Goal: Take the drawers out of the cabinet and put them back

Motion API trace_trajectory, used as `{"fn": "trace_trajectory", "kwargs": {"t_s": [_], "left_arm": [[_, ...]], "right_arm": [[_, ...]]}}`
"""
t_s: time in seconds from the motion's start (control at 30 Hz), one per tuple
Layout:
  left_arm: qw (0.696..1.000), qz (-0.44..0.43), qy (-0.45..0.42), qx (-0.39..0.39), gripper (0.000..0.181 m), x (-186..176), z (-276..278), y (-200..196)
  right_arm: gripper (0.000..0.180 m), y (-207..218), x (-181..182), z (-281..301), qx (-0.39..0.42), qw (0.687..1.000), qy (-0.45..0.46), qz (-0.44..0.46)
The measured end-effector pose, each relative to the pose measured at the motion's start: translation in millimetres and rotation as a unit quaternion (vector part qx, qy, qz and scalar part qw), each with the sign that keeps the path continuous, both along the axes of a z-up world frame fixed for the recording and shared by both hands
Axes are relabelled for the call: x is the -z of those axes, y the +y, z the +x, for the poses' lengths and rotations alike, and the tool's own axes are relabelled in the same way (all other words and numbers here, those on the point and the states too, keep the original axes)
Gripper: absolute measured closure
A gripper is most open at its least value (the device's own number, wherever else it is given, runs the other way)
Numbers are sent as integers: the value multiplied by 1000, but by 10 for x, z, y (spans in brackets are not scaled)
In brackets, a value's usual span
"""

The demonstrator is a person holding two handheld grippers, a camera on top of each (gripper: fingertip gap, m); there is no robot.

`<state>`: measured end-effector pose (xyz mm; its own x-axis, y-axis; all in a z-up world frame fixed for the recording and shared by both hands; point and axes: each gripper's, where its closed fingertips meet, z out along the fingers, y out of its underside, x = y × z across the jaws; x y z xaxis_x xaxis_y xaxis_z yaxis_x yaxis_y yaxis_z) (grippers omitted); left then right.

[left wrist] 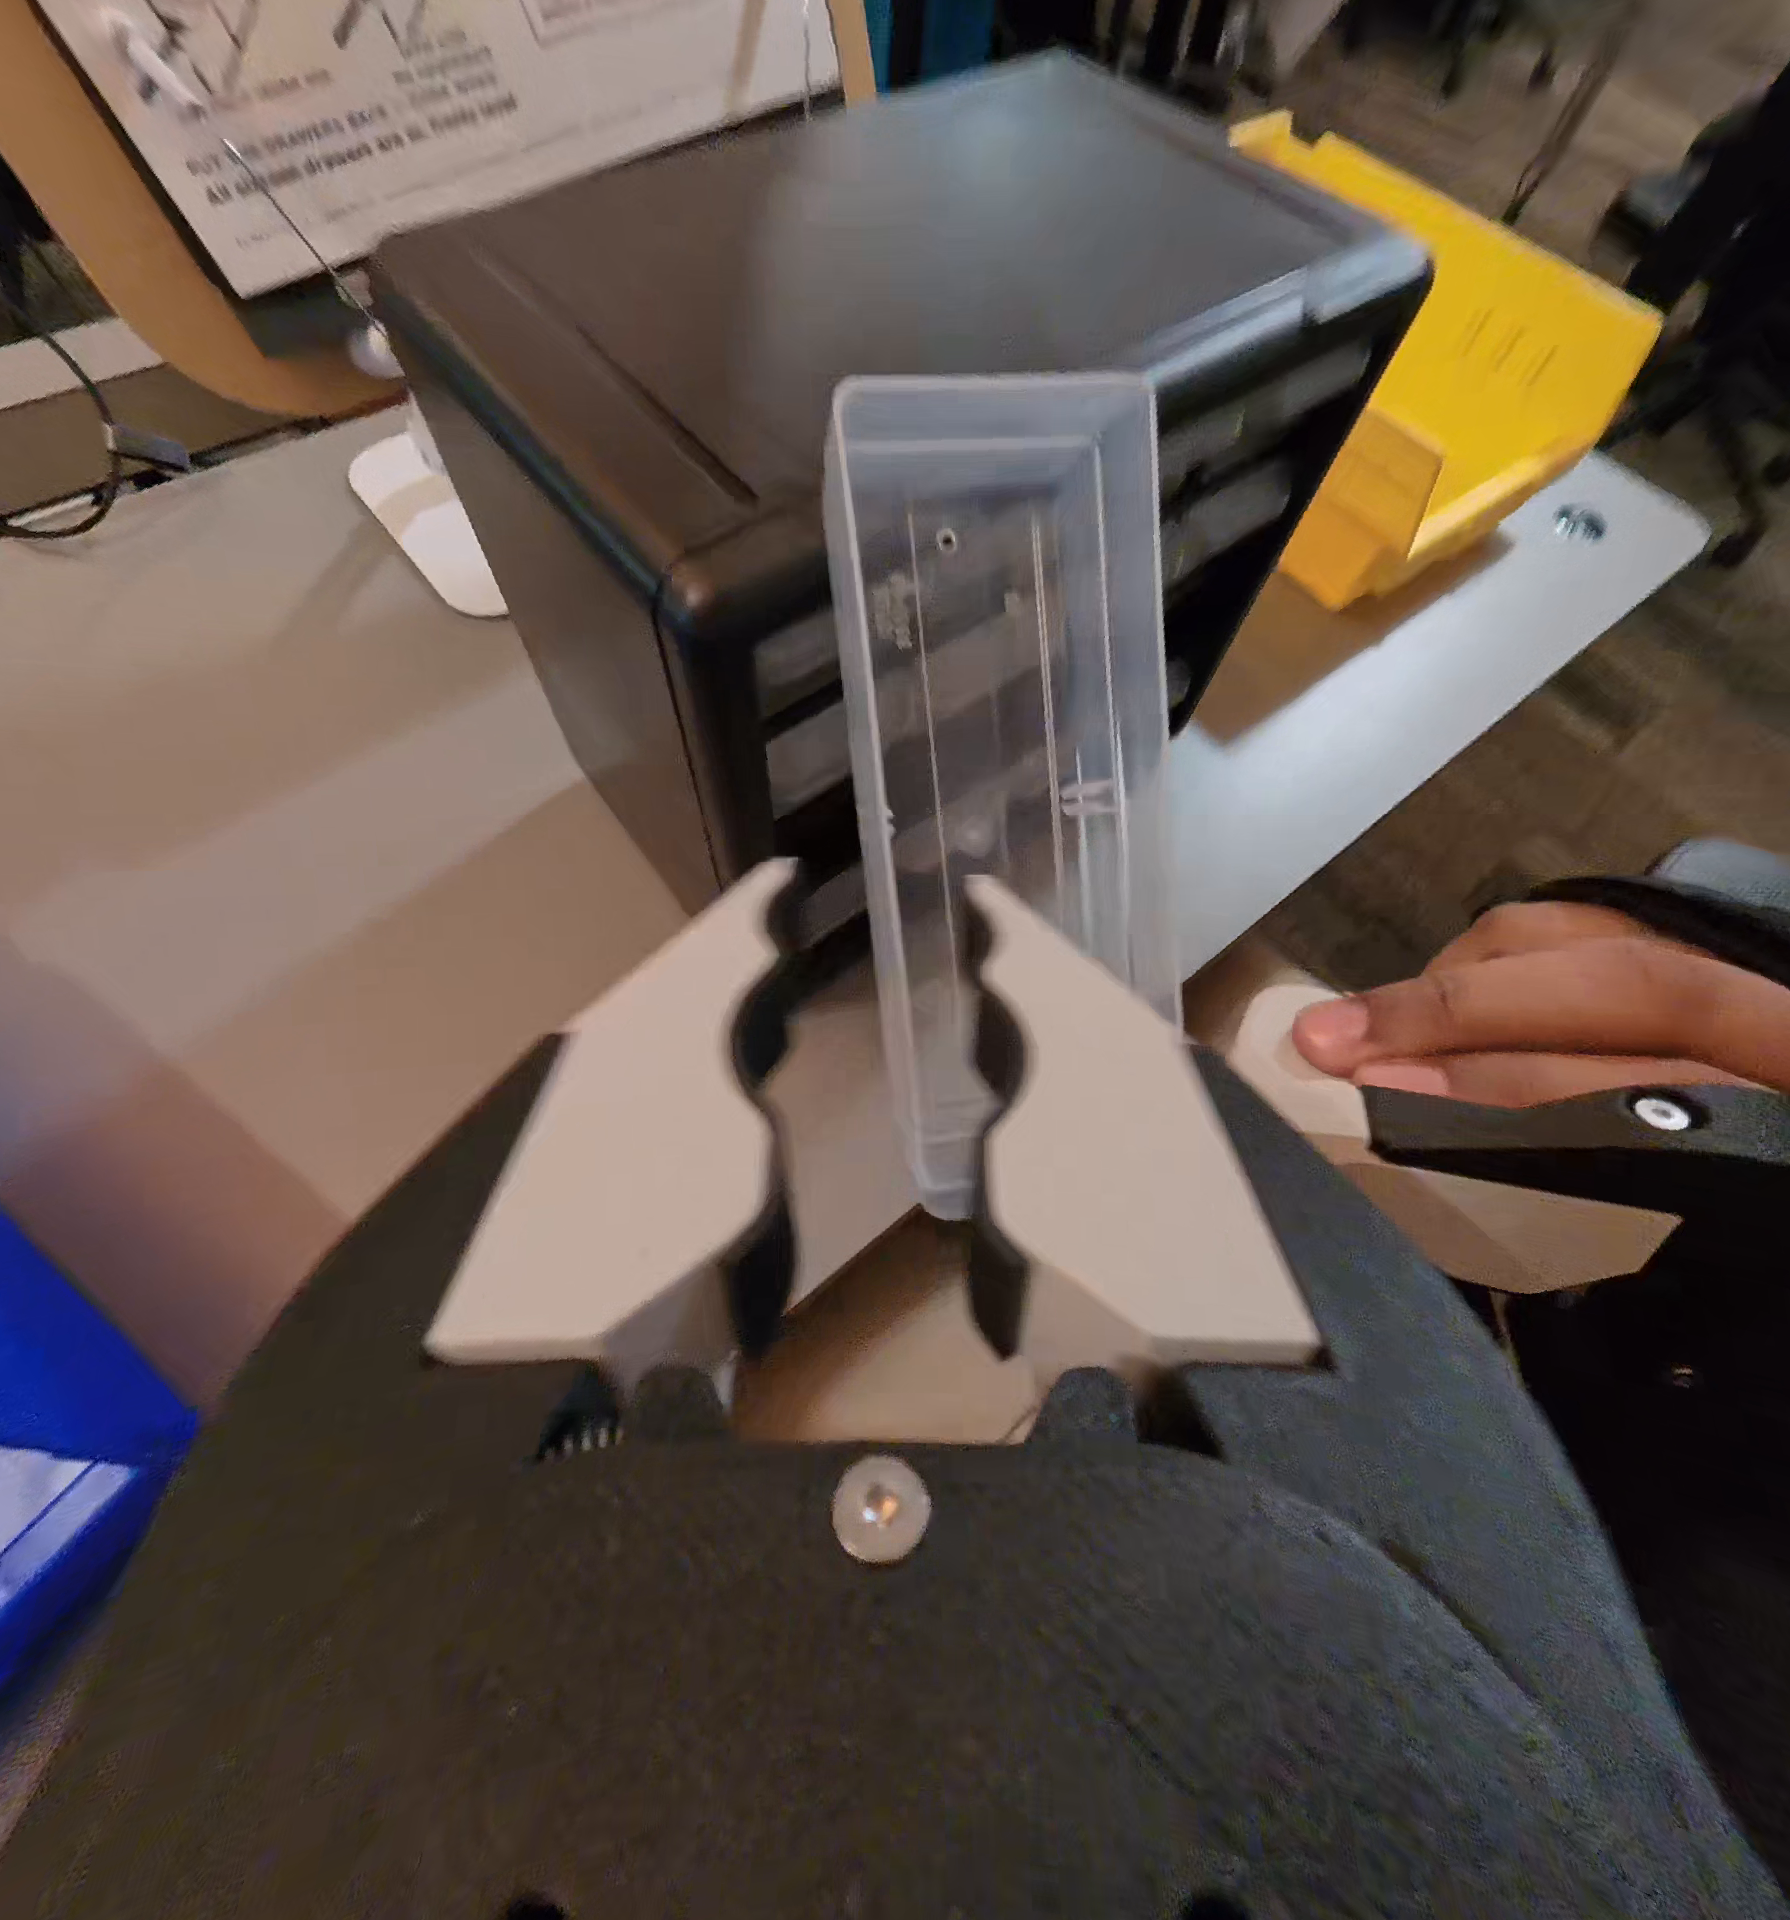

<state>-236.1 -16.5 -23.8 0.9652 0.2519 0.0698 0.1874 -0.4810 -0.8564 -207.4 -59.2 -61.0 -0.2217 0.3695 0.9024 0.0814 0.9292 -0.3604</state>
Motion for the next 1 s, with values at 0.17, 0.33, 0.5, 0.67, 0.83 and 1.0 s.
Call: {"fn": "trace_trajectory", "kwargs": {"t_s": [0.17,0.33,0.5,0.67,0.83,1.0], "left_arm": [[989,139,-40,17,102,-608,-55,-21],[934,339,-104,-43,103,-983,-598,-220],[924,316,-210,-49,94,110,-897,-64],[906,331,-263,2,104,654,-799,96],[960,183,-187,103,103,1060,-516,323],[972,131,-135,144,113,1199,-402,430]], "right_arm": [[163,-30,-262,254,-88,992,-28,-90],[163,-257,-283,710,-231,950,-138,-157],[163,-214,-177,1097,-303,872,-288,-256],[163,43,-148,998,-296,847,-313,-313],[162,217,-23,750,-272,836,-302,-368],[163,295,257,592,-227,864,-292,-342]]}}
